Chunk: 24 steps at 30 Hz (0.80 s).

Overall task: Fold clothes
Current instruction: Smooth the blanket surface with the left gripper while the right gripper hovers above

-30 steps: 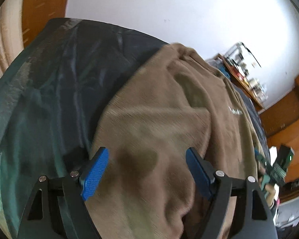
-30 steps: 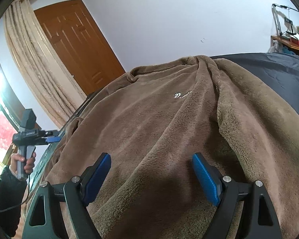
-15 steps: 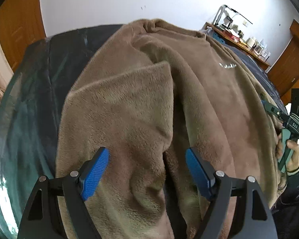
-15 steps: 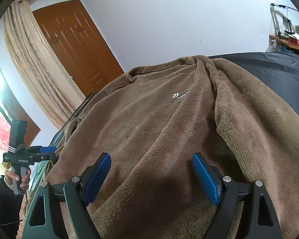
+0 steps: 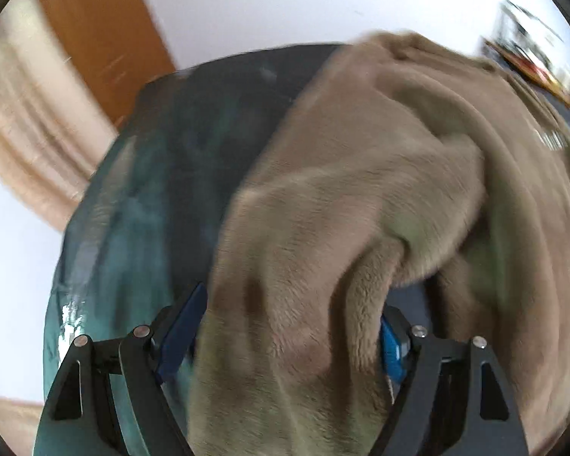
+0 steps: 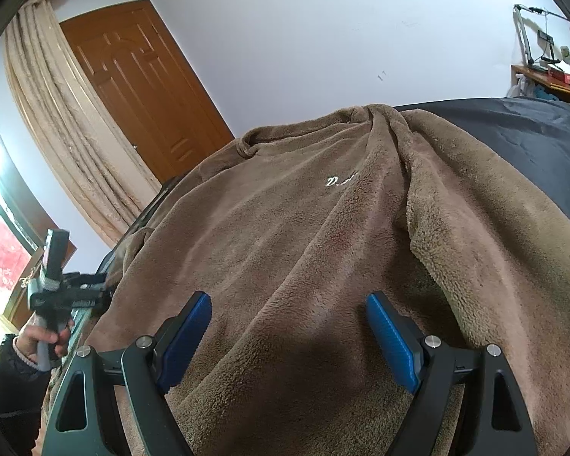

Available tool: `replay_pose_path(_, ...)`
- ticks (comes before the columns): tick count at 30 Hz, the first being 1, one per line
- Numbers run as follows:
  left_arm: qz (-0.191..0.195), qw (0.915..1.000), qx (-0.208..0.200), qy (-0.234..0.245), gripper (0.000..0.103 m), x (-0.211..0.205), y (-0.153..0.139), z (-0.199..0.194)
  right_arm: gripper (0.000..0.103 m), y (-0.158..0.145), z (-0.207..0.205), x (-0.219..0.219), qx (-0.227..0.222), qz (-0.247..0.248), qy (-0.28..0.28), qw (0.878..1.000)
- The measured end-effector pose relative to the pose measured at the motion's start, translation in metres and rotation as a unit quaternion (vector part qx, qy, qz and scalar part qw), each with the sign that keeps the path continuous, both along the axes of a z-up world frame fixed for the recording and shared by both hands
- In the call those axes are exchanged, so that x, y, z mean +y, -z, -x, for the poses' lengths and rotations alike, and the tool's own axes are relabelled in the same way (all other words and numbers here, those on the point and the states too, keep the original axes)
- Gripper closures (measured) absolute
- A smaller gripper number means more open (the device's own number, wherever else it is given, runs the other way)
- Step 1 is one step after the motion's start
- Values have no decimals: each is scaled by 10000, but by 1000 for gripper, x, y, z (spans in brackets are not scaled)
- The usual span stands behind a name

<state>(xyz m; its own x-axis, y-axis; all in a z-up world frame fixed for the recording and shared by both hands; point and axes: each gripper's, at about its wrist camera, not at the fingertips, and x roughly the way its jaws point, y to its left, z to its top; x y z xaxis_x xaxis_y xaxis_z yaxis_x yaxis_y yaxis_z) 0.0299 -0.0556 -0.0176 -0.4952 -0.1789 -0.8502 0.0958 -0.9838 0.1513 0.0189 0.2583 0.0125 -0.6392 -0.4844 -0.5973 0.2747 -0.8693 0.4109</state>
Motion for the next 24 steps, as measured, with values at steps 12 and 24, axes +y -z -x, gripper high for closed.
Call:
replay_pose_path(12,17,9839,951,-1513,20,-103,-62,62,18,6,6,3,-176,156,4,9997)
replay_pose_path(24,401,9826,582,-1718,16,-114,-37,101,18,13,11,4,-370,229,-6,9991)
